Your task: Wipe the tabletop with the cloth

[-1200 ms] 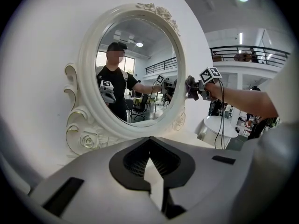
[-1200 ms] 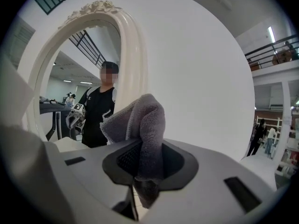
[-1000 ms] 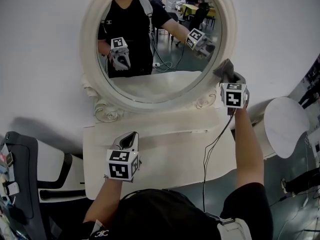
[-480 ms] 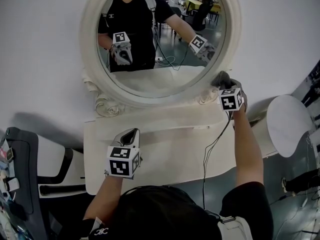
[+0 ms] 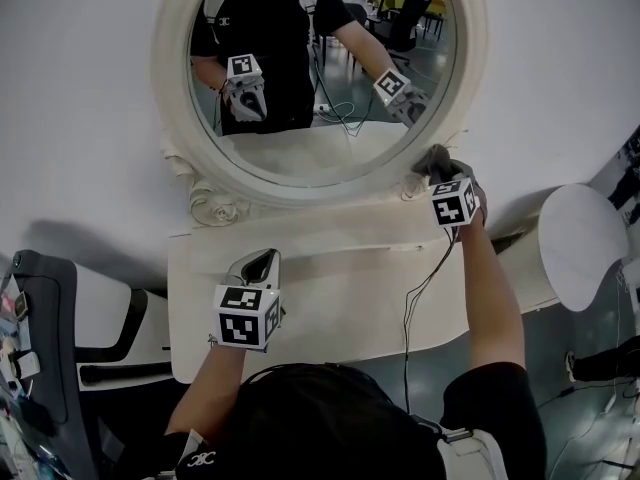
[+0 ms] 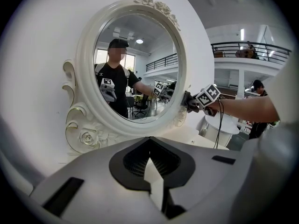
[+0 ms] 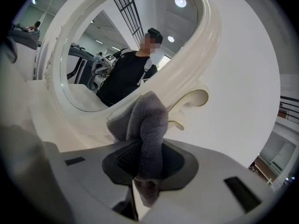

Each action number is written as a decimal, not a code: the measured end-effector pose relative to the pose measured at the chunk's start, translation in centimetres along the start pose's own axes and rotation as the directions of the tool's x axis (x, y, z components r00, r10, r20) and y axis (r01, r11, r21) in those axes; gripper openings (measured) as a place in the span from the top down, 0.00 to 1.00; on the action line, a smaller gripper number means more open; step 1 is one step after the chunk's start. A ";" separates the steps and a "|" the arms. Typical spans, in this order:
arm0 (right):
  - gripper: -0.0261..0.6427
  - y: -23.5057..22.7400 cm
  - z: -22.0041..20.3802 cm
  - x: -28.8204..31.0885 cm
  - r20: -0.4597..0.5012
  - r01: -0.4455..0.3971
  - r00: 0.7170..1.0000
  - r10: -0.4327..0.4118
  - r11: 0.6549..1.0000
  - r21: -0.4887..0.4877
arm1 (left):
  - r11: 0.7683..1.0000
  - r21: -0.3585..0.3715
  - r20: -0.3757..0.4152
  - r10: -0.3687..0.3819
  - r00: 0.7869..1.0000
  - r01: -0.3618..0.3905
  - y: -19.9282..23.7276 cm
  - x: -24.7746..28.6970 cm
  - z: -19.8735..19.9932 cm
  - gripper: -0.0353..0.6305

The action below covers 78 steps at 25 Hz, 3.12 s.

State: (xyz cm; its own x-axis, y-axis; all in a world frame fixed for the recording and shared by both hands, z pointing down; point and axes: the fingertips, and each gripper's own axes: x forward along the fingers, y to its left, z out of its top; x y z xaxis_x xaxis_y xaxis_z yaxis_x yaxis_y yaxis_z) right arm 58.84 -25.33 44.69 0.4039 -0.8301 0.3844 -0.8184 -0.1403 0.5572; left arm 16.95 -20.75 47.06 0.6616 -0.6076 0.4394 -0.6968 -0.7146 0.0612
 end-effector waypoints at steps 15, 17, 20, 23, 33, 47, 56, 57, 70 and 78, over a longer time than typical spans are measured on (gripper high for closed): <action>0.84 3.5 -1.4 1.0 -0.035 -0.026 0.999 0.022 0.992 -0.124 | 1.000 0.017 -0.014 0.005 1.000 -0.005 -0.1 0.3 -0.2 0.94; 0.84 2.9 -2.0 1.4 -0.053 -0.011 0.999 0.004 0.993 -0.119 | 1.000 0.016 -0.017 0.011 1.000 -0.011 0.0 0.2 -0.3 0.94; 0.84 1.8 -3.0 2.0 -0.079 0.014 0.997 -0.021 0.996 -0.086 | 1.000 0.012 -0.022 0.019 1.000 -0.019 0.3 0.2 -0.5 0.94; 0.84 0.8 -4.3 2.6 -0.110 0.035 0.993 -0.038 0.999 -0.030 | 1.000 0.016 -0.028 0.022 0.999 -0.022 0.4 0.3 -0.6 0.94; 0.84 0.9 -9.3 4.6 -0.205 0.036 0.979 -0.008 0.991 0.132 | 1.000 0.023 -0.070 0.023 0.997 -0.022 0.5 1.2 -1.2 0.94; 0.84 5.3 -13.3 6.1 -0.307 -0.015 0.948 0.078 0.979 0.203 | 0.999 0.032 -0.098 0.032 0.995 -0.029 1.3 2.2 -1.3 0.94; 0.84 8.3 -12.5 4.6 -0.279 -0.086 0.949 0.145 0.973 0.214 | 0.999 0.042 -0.090 0.013 0.996 -0.009 0.3 2.2 -1.3 0.94; 0.84 8.8 -12.3 4.4 -0.272 -0.095 0.950 0.153 0.972 0.213 | 0.999 0.044 -0.088 0.011 0.996 -0.007 0.2 2.1 -1.3 0.94; 0.84 13.6 -7.6 2.3 -0.163 -0.193 0.962 0.218 0.968 0.158 | 0.999 0.050 -0.076 0.005 0.997 -0.001 -0.7 0.8 -1.7 0.94; 0.84 15.3 -3.9 2.7 -0.109 -0.213 0.968 0.228 0.969 0.128 | 0.999 0.036 -0.073 0.033 0.997 -0.030 0.5 -0.6 -2.2 0.94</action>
State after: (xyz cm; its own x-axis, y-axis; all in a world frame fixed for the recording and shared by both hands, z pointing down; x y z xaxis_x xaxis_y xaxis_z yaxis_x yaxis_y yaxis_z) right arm 48.99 -27.65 57.13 0.2493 -0.7761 0.5792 -0.9311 -0.0275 0.3638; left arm 15.62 -20.03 48.77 0.6165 -0.6038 0.5053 -0.7062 -0.7078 0.0157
